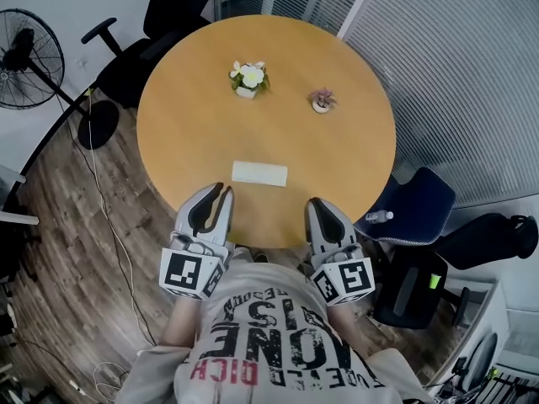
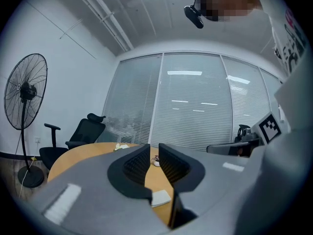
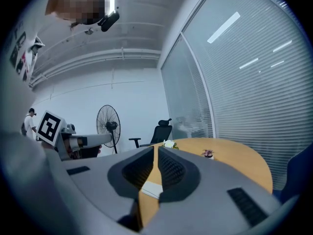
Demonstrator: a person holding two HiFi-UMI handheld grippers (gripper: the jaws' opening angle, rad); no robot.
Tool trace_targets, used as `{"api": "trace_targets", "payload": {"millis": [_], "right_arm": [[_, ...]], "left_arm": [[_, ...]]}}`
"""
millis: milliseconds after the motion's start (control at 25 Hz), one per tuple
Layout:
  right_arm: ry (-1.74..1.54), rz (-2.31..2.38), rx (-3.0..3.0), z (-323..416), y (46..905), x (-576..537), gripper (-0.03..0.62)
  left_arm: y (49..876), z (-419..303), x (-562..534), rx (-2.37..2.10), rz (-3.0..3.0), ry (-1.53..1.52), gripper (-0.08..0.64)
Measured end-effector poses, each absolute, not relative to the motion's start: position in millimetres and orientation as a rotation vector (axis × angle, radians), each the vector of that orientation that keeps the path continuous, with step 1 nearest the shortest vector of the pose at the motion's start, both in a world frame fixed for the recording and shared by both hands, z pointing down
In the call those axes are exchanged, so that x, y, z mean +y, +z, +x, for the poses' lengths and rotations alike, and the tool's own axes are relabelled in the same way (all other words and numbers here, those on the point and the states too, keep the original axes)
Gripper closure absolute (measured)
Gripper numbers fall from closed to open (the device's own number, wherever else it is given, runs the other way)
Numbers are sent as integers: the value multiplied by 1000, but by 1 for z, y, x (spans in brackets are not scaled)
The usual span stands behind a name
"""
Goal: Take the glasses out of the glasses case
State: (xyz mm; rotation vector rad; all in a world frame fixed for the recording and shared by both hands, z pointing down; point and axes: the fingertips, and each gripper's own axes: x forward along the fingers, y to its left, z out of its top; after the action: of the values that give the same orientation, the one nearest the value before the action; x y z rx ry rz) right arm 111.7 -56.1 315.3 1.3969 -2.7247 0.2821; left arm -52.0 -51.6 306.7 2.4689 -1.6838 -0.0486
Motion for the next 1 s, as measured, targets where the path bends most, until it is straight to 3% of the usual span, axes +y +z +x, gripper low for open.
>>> {"api": "trace_targets", "payload": {"millis": [760,1000], "right_arm": [[264,1301,-2603,83,360,-126,575],[37,1064,-2500,69,400,-150,575]], "left_arm": [[363,-73,-116,-1590,2397,79,495],[408,-68,-133,-1586,2365,279,489]]}}
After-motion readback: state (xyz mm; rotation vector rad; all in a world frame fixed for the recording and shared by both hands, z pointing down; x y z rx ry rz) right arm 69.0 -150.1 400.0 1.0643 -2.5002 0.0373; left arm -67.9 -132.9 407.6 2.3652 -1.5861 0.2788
